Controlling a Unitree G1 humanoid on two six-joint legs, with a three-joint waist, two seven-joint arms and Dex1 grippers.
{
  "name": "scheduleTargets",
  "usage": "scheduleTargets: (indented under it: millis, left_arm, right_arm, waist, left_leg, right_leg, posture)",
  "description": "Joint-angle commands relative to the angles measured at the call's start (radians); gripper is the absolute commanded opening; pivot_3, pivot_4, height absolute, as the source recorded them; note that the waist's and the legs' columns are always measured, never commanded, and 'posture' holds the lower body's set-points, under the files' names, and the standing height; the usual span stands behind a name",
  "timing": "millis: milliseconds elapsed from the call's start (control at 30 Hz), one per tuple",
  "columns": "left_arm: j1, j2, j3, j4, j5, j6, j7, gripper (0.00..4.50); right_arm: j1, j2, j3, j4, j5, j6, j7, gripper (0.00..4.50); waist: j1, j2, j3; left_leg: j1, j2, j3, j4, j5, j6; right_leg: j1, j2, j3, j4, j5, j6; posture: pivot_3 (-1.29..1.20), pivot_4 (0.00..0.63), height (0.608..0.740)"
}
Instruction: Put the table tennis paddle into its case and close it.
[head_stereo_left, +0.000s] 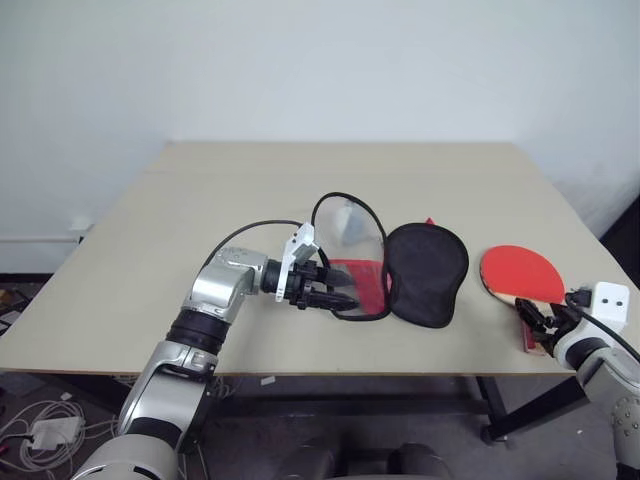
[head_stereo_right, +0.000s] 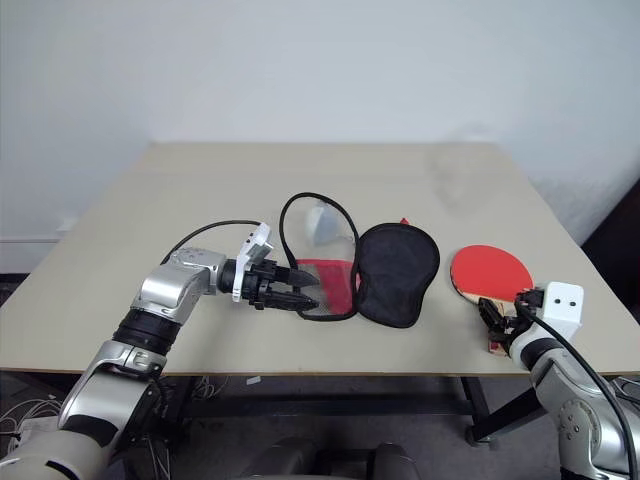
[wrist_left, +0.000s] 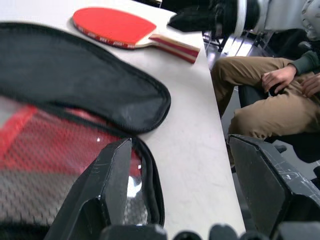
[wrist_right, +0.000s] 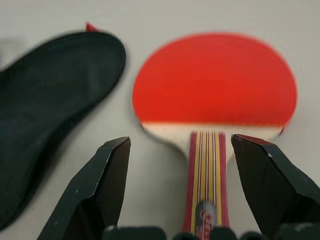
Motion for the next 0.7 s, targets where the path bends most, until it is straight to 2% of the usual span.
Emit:
scheduleTargets:
  millis: [33,633,700]
  left_arm:
    - [-0.012,0.002,-0.001,-0.035,-0.010,-0.006,-0.009,3.28]
    - [0.047,0.015,0.007,-0.108,-0.016,0.022,0.020,3.28]
    - [0.047,0.016,0.007,-0.112,-0.015,0.028,0.024,3.28]
  right_arm:
    - [-0.046,-0.020,-0.019,0.022,0.007,0.081,-0.026,3.50]
    - [-0.221,-0.059,0.070,0.273,-0.117,0.165,-0.017,3.50]
    - [-0.227,-0.060,0.074,0.280,-0.121,0.168,-0.012,2.92]
  waist:
    - [-0.005,0.000,0.000]
    - [-0.030,-0.001,0.000]
    - [-0.037,-0.001,0.000]
  left_leg:
    - [0.000,0.000,0.000,0.000,0.000,0.000]
    - [0.001,0.000,0.000,0.003,0.000,0.000]
    - [0.001,0.000,0.000,0.006,0.000,0.000]
  right_leg:
    - [0.000,0.000,0.000,0.000,0.000,0.000]
    - [0.002,0.001,0.001,0.000,0.003,0.001]
    - [0.004,0.001,0.000,0.000,0.004,0.002]
  posture:
    - [0.00,0.000,0.740]
    - [0.00,0.000,0.740]
    - [0.00,0.000,0.740]
